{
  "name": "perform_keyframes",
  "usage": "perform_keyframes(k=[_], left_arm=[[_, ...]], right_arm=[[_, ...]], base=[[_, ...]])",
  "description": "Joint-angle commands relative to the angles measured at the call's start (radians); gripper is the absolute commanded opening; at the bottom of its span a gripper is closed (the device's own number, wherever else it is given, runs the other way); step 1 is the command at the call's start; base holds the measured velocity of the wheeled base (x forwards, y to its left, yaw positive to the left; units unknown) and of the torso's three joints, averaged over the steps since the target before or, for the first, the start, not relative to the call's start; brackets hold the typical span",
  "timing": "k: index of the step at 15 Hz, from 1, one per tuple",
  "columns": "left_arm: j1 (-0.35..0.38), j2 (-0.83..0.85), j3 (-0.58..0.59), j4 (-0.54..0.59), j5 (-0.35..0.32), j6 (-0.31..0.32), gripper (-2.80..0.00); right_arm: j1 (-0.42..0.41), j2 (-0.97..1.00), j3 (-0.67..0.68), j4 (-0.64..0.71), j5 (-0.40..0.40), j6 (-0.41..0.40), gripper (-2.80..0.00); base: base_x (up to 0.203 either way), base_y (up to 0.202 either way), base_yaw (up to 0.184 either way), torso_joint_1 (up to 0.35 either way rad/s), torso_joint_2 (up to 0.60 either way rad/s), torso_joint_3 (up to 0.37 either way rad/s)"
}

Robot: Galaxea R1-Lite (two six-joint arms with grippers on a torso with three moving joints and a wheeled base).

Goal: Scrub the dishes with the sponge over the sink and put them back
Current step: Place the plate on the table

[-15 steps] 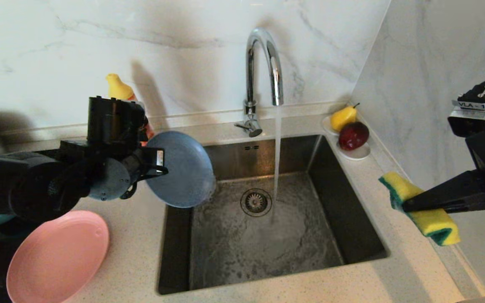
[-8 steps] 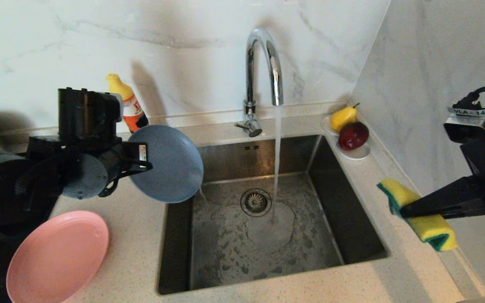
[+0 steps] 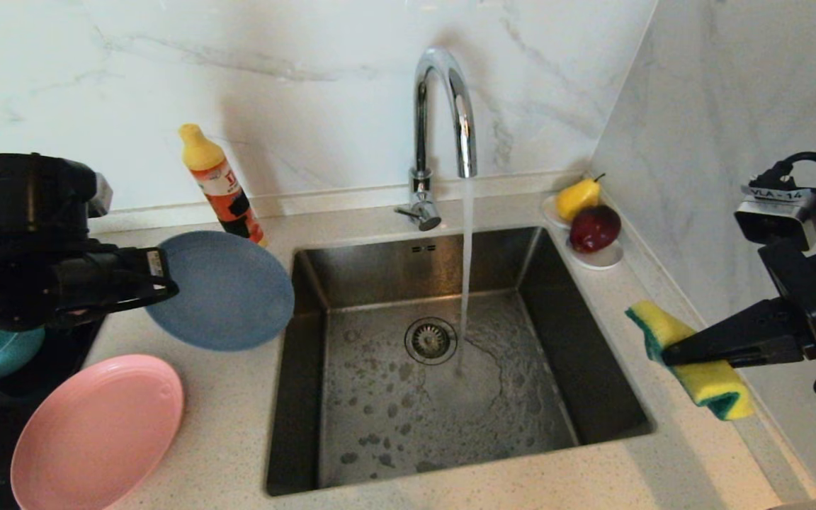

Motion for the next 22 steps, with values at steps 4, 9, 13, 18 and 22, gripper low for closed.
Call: perform_keyframes(k=[4,9,13,18,22], left_arm=[[0.236,0.034,-0.015,0.004,-0.207,-0.025,-2.8],[0.345,0.073,-0.017,0.005,-0.27,-0.042,-2.8],[0.429,0.106,-0.024,-0.005,-0.365,-0.054,-2.8],[0.468,0.154,-0.016,-0.001,-0.391,-0.053,-2.8],[0.468,0.186,-0.019,-0.004,-0.4,-0.056,0.0]], right_arm=[[0.009,0.011,0.0,0.005,0.003,0.003,-2.8],[0.027,0.017,0.0,0.005,0.004,0.003,-2.8],[0.033,0.015,0.002,0.005,0.004,0.003,-2.8],[0.034,0.017,0.002,0.005,0.006,0.003,-2.8],[0.034,0.024,0.005,0.006,0.004,0.005,-2.8]], base=[[0.0,0.0,0.0,0.0,0.0,0.0],[0.0,0.0,0.0,0.0,0.0,0.0],[0.0,0.0,0.0,0.0,0.0,0.0],[0.0,0.0,0.0,0.0,0.0,0.0],[0.0,0.0,0.0,0.0,0.0,0.0]])
